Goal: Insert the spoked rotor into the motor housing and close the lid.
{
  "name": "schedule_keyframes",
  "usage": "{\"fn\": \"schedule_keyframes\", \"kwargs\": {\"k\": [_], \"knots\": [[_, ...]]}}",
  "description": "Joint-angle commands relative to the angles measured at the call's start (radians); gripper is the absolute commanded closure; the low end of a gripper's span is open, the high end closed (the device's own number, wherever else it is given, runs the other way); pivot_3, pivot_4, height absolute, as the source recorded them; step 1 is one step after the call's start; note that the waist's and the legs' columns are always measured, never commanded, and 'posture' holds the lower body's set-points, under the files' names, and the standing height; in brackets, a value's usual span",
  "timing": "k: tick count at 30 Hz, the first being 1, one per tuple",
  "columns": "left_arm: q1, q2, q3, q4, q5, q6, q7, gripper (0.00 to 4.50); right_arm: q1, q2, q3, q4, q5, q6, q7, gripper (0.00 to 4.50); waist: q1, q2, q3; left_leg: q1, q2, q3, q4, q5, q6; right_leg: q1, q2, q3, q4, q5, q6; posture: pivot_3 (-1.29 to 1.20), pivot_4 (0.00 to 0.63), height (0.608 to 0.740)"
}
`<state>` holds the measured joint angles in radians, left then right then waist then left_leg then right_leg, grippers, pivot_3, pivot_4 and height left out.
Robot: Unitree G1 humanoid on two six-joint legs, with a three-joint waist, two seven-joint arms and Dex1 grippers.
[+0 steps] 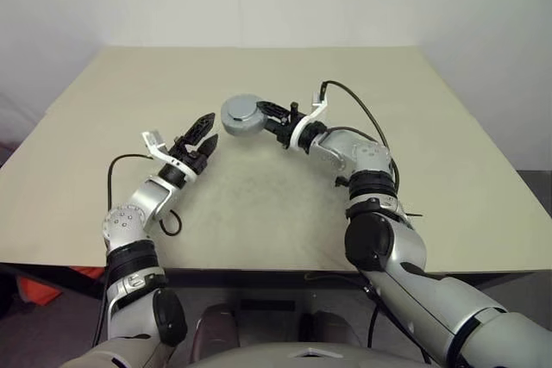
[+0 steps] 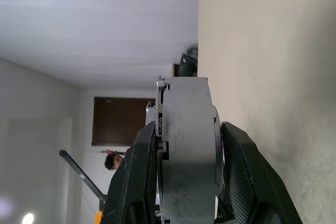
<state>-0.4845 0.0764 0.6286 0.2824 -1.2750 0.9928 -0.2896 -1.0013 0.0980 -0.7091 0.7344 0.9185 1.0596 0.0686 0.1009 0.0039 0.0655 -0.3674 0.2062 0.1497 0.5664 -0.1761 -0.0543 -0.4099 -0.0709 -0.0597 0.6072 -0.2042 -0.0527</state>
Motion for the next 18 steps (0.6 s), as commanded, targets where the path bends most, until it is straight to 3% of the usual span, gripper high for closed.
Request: {"fn": "schedule_keyframes", "kwargs": {"k": [1,10,18], "knots": [[-0.046,-0.010,-0.009,-0.006,-0.079,0.020,0.003,0.06,-0.006,0.015,0.015,-0.078,0.066,0.033,0.005,2.85,0.000,0.000,0.000,0.000,0.000,0.000,0.000,0.000,0.000,0.000,0.000,0.000,0.000,0.000,0.000,0.00,0.000,0.740],[-0.155,0.010,-0.034,0.167,-0.032,-0.025,-0.023,0.06,0.027,0.037,0.036,-0.150,0.101,0.071,-0.016,2.85,0.004,0.000,0.000,0.000,0.000,-0.001,0.001,0.000,-0.001,0.001,0.000,0.000,0.000,0.003,0.005,0.00,0.000,0.740],[-0.159,0.020,-0.079,0.197,0.018,-0.010,-0.067,0.06,0.035,0.039,0.045,-0.172,0.117,0.059,-0.028,2.85,0.004,0.000,0.000,-0.001,0.000,-0.001,0.000,0.000,-0.001,0.000,0.000,0.000,0.000,0.003,0.005,0.00,0.000,0.740]]}}
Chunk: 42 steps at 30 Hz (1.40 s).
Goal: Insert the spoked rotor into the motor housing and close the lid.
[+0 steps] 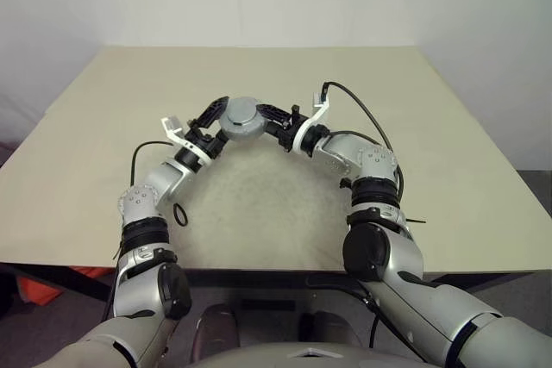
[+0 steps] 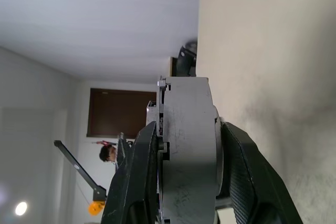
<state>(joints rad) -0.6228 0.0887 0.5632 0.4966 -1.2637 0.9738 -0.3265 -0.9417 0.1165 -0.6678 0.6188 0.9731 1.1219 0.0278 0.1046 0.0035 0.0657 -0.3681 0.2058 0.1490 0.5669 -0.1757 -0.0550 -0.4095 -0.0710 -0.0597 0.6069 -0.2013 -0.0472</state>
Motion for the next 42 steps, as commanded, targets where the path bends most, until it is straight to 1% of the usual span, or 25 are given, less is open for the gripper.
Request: {"fn": "schedule_keyframes", "kwargs": {"k": [1,6,9,13,14,20,22,24,26,28,29,34,38,42], "knots": [[-0.018,0.009,-0.019,-0.020,0.010,0.012,-0.033,0.06,-0.024,0.020,0.006,-0.056,0.064,-0.005,0.012,2.85,0.000,0.000,0.000,0.000,0.000,0.000,0.000,0.000,0.000,0.000,0.000,0.000,0.000,0.000,0.000,0.00,0.000,0.740],[-0.012,0.013,-0.023,-0.021,0.028,-0.002,-0.044,0.06,-0.025,0.017,0.013,-0.052,0.072,-0.013,0.012,2.85,0.000,0.000,0.000,0.000,0.000,0.000,0.001,0.000,0.000,0.000,0.000,0.000,0.001,0.000,0.000,0.00,0.000,0.740],[-0.008,0.011,-0.023,-0.026,0.043,-0.013,-0.044,0.61,-0.026,0.017,0.015,-0.051,0.074,-0.016,0.011,2.85,0.000,0.000,0.000,0.000,0.000,0.000,0.001,0.000,0.000,0.000,0.000,0.000,0.001,0.000,0.000,0.00,0.000,0.740],[-0.008,0.012,-0.022,-0.026,0.051,-0.017,-0.050,2.02,-0.028,0.017,0.020,-0.047,0.074,-0.022,0.016,2.85,0.001,0.000,0.000,0.000,0.000,0.000,0.002,0.000,0.000,0.000,0.000,0.000,0.001,0.000,0.000,0.00,0.000,0.740],[-0.008,0.013,-0.022,-0.026,0.052,-0.016,-0.051,2.25,-0.028,0.017,0.022,-0.047,0.074,-0.023,0.017,2.85,0.001,0.000,0.000,0.000,0.000,0.000,0.002,0.000,0.000,0.000,0.000,0.000,0.001,0.000,0.000,0.00,0.000,0.740],[-0.011,0.016,-0.024,-0.021,0.054,-0.007,-0.052,2.25,-0.024,0.014,0.043,-0.055,0.063,-0.039,0.031,2.85,0.001,0.000,0.000,0.000,0.000,0.000,0.002,0.000,0.000,0.000,0.000,0.000,0.001,0.000,0.000,0.00,0.000,0.740],[-0.012,0.017,-0.025,-0.019,0.057,-0.010,-0.052,2.25,-0.007,0.003,0.090,-0.083,0.036,-0.053,0.102,2.85,0.001,0.000,0.000,0.000,0.000,0.000,0.003,0.000,0.000,0.001,0.000,0.000,0.001,0.000,0.000,0.00,0.000,0.740],[-0.012,0.018,-0.025,-0.016,0.062,-0.014,-0.053,2.25,0.005,-0.001,0.116,-0.098,0.030,-0.060,0.134,2.12,0.002,0.000,0.000,-0.001,0.000,0.000,0.003,0.000,0.000,0.001,0.000,0.000,0.001,0.000,0.000,0.00,0.000,0.740],[-0.012,0.019,-0.024,-0.014,0.069,-0.019,-0.055,2.25,0.013,-0.003,0.134,-0.107,0.021,-0.079,0.148,1.51,0.002,0.000,0.000,-0.001,0.000,0.000,0.003,0.000,0.000,0.001,0.000,0.000,0.001,0.000,0.000,0.00,0.000,0.740],[-0.009,0.021,-0.020,-0.016,0.076,-0.026,-0.058,2.25,0.017,-0.002,0.165,-0.124,-0.048,-0.172,0.117,0.76,0.001,0.000,0.000,0.000,0.000,0.000,0.003,0.000,0.000,0.001,0.000,0.000,0.001,0.000,0.000,0.00,0.000,0.740],[-0.005,0.023,-0.019,-0.021,0.082,-0.031,-0.060,2.25,0.017,-0.001,0.176,-0.125,-0.075,-0.226,0.117,0.45,0.001,0.000,0.000,0.000,0.000,0.000,0.004,0.000,0.000,0.001,0.000,0.000,0.002,0.000,0.000,0.00,0.000,0.740],[0.016,0.041,0.006,-0.047,0.137,-0.129,-0.054,2.25,0.008,-0.017,0.183,-0.064,-0.126,-0.360,0.115,0.45,-0.001,0.000,0.000,0.000,0.000,-0.001,0.004,0.000,0.000,0.001,0.000,0.000,0.002,0.001,0.000,0.00,0.000,0.740],[0.044,0.084,0.084,-0.043,0.172,-0.254,0.033,2.25,0.012,-0.044,0.172,-0.047,-0.125,-0.375,0.118,0.45,-0.005,0.000,0.000,0.000,0.000,-0.001,0.004,0.000,0.000,0.001,0.000,0.000,0.002,0.001,0.001,0.00,0.000,0.740],[0.058,0.114,0.134,-0.015,0.192,-0.319,0.111,2.25,0.018,-0.059,0.158,-0.056,-0.111,-0.372,0.119,0.45,-0.006,0.000,0.000,0.000,0.000,-0.001,0.004,0.000,0.000,0.001,0.000,0.000,0.002,0.001,0.001,0.00,0.000,0.740]]}}
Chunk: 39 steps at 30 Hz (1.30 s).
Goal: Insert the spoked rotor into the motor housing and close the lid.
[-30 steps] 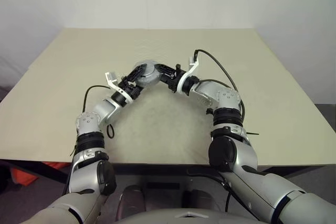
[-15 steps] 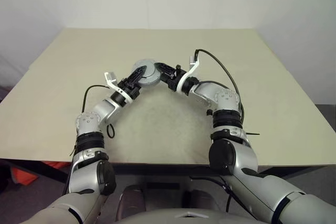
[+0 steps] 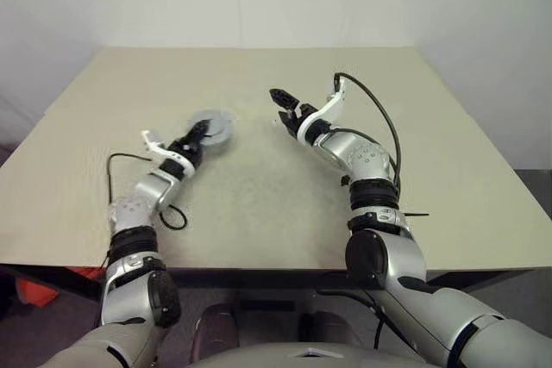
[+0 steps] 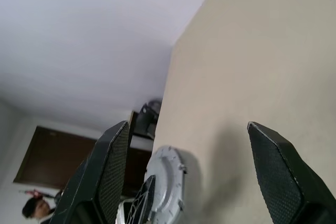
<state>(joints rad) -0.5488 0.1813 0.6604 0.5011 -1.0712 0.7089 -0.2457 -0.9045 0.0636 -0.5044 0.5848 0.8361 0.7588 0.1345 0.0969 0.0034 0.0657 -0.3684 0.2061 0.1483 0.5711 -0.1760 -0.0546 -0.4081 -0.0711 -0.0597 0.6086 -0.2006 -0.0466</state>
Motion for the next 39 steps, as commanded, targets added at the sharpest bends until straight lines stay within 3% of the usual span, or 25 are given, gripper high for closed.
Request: {"fn": "schedule_keyframes", "kwargs": {"k": [1,12,19,24,33,39], "knots": [[-0.018,0.026,0.050,-0.008,0.000,-0.067,0.047,2.25,-0.018,-0.007,-0.005,-0.022,0.025,-0.008,0.015,0.45,0.002,0.000,0.000,0.000,0.000,0.000,0.000,0.000,0.000,0.000,0.000,0.000,0.000,0.000,0.000,0.00,0.000,0.740],[-0.038,0.020,0.076,0.021,0.039,-0.133,0.146,2.25,-0.041,0.002,0.009,0.022,0.005,-0.028,0.029,0.45,0.010,-0.004,0.001,0.000,0.000,-0.001,0.005,0.000,0.000,0.002,0.000,0.000,0.001,0.001,0.000,0.00,0.000,0.740],[-0.024,0.042,0.089,0.030,0.065,-0.171,0.183,0.03,-0.055,-0.002,0.016,0.081,-0.014,-0.039,0.040,0.42,0.007,-0.004,0.000,0.001,0.000,-0.001,0.005,0.000,0.000,0.002,0.000,0.000,0.003,0.001,0.000,0.00,0.000,0.740],[-0.011,0.059,0.094,0.023,0.084,-0.199,0.197,0.03,-0.079,-0.018,0.026,0.158,-0.039,-0.047,0.068,0.42,-0.001,-0.004,0.000,0.002,0.000,0.000,0.006,0.000,0.000,0.002,0.000,0.000,0.005,0.000,-0.003,0.00,0.000,0.740],[-0.022,0.188,0.123,0.114,0.178,-0.337,0.244,0.03,-0.129,-0.047,0.056,0.249,-0.074,-0.003,0.156,0.42,0.000,-0.004,0.000,0.003,0.001,-0.001,0.006,0.001,-0.001,0.001,0.000,0.000,0.007,0.000,-0.004,0.00,0.000,0.740],[0.013,0.185,-0.030,0.004,0.360,-0.476,0.140,0.03,-0.044,-0.053,0.216,0.098,-0.224,-0.202,0.319,0.42,0.022,-0.008,-0.001,0.001,0.001,-0.001,0.007,0.000,-0.001,0.002,-0.003,0.000,0.006,0.000,-0.004,0.00,0.000,0.740]]}}
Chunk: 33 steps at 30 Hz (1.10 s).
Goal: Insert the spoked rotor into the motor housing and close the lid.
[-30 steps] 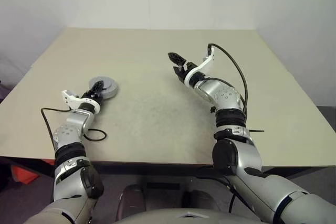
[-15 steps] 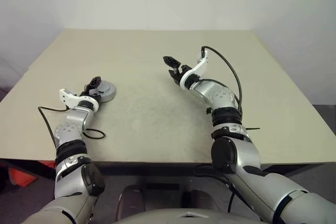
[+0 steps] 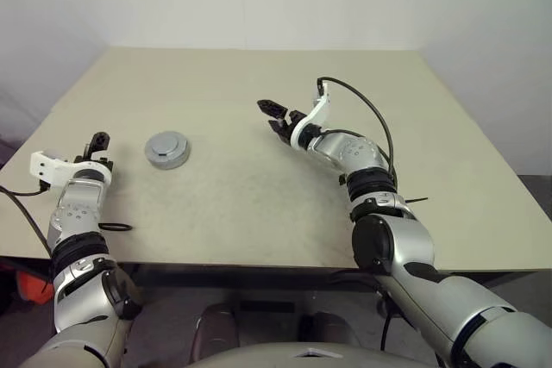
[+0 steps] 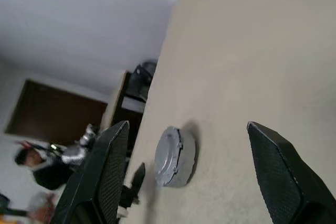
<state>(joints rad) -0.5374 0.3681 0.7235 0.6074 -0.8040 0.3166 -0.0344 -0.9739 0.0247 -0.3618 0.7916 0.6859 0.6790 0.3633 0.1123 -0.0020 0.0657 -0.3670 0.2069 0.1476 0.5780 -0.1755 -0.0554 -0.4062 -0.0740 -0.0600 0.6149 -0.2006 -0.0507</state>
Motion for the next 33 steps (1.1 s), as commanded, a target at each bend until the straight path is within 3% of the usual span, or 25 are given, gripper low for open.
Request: {"fn": "schedule_keyframes", "kwargs": {"k": [1,6,13,19,25,28,33], "knots": [[0.015,-0.007,-0.147,-0.152,0.129,-0.108,-0.122,0.03,0.047,-0.029,0.118,-0.127,-0.126,-0.181,0.119,0.42,0.011,-0.004,-0.001,0.000,0.000,0.000,0.001,0.000,0.000,0.000,0.000,0.000,0.000,0.000,0.000,0.00,0.000,0.740],[0.117,-0.020,-0.399,-0.495,0.097,0.011,-0.431,0.03,0.098,-0.162,0.263,-0.117,-0.279,-0.309,0.320,0.42,0.023,-0.007,0.000,-0.001,0.000,-0.001,0.002,0.000,0.000,0.001,-0.003,-0.001,0.001,0.000,0.000,0.00,0.000,0.740],[0.158,0.048,-0.680,-0.602,0.275,0.031,-0.616,0.03,0.064,-0.336,0.324,0.028,-0.428,-0.492,0.452,0.42,0.006,-0.005,0.000,0.004,0.000,0.001,0.003,0.001,-0.001,0.001,-0.001,-0.001,0.008,-0.001,-0.002,0.00,0.000,0.740],[0.158,0.040,-0.743,-0.544,0.381,-0.022,-0.646,0.03,0.081,-0.419,0.342,0.106,-0.503,-0.587,0.516,0.42,-0.017,-0.004,0.000,0.001,0.000,0.001,0.004,0.001,-0.001,0.001,0.000,-0.001,0.008,-0.001,-0.004,0.00,0.000,0.740],[0.153,0.021,-0.742,-0.526,0.404,-0.025,-0.662,0.03,0.118,-0.427,0.334,0.092,-0.522,-0.631,0.536,0.42,-0.015,-0.004,0.000,0.002,0.000,0.001,0.006,-0.002,0.003,0.001,0.000,-0.001,0.008,-0.001,-0.004,0.00,0.000,0.740],[0.155,0.008,-0.745,-0.518,0.414,-0.023,-0.666,0.00,0.144,-0.428,0.348,0.057,-0.537,-0.639,0.551,0.03,-0.015,-0.004,0.000,0.001,0.001,0.001,0.009,-0.003,0.007,0.001,0.000,-0.001,0.008,-0.001,-0.005,0.00,0.000,0.740],[0.155,-0.011,-0.748,-0.503,0.426,-0.022,-0.671,0.00,0.159,-0.432,0.351,0.044,-0.566,-0.670,0.505,0.03,-0.015,-0.003,0.000,0.000,0.001,0.001,0.016,-0.005,0.009,0.001,0.000,-0.001,0.009,-0.001,-0.004,0.00,0.000,0.740]]}}
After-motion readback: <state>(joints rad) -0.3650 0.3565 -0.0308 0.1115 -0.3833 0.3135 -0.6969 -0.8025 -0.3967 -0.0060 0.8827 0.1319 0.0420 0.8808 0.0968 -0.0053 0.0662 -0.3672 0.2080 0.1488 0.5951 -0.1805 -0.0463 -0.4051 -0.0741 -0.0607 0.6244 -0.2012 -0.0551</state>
